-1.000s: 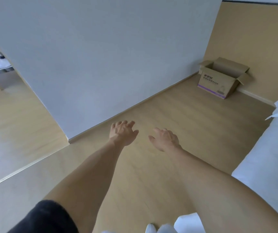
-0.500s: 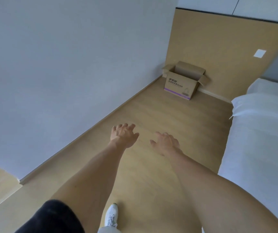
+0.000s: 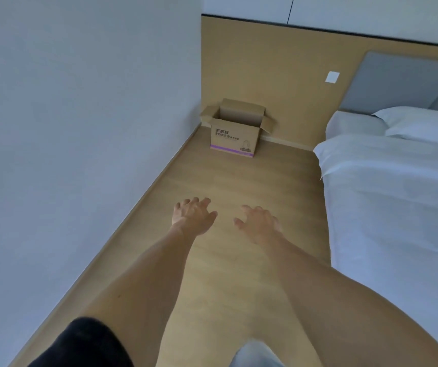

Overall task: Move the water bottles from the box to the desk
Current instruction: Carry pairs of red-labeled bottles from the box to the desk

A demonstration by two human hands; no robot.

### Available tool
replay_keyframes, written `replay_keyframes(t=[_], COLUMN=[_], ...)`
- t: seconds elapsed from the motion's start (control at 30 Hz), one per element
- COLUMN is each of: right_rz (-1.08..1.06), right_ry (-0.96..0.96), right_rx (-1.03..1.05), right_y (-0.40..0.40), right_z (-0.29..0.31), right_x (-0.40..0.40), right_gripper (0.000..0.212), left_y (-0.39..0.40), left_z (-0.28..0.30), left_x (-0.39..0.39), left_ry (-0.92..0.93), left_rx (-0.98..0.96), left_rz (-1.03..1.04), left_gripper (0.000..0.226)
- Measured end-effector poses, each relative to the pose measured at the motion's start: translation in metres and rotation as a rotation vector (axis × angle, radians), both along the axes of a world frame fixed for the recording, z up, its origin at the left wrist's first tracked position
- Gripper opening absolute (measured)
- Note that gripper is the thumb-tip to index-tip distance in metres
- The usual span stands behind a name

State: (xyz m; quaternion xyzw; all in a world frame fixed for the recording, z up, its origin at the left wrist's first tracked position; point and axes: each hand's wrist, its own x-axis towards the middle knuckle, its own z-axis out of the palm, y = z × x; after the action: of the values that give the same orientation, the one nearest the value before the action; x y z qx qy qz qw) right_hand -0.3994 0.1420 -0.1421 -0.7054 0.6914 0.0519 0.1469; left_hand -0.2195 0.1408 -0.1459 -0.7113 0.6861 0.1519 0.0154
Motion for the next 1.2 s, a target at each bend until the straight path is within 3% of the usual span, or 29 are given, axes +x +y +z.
replay_keyframes(t=[0.3,0.67,1.2], right_rz=[-0.051,-0.013,-0.171], right_ry=[-0.044,-0.087,-0.058], right_rx=[0.002,0.012,0.034], right_y=[-0.11,-0.306,-0.505], right_z=[-0.019,-0.017,-0.024], right_x=[0.005,-0.009,-0.047], right_gripper=[0.052,0.054,0.06], left_y=[-0.112,-0.303,-0.534], left_z=[-0.015,0.001,-0.021], left_x=[0.0,-0.001,-0.043], left_ry=[-0.044,-0.049,-0.034], left_rx=[0.025,0.009,0.02], left_rz=[-0.082,0.018,-0.169], left_gripper=[0.055,0.056,0.052])
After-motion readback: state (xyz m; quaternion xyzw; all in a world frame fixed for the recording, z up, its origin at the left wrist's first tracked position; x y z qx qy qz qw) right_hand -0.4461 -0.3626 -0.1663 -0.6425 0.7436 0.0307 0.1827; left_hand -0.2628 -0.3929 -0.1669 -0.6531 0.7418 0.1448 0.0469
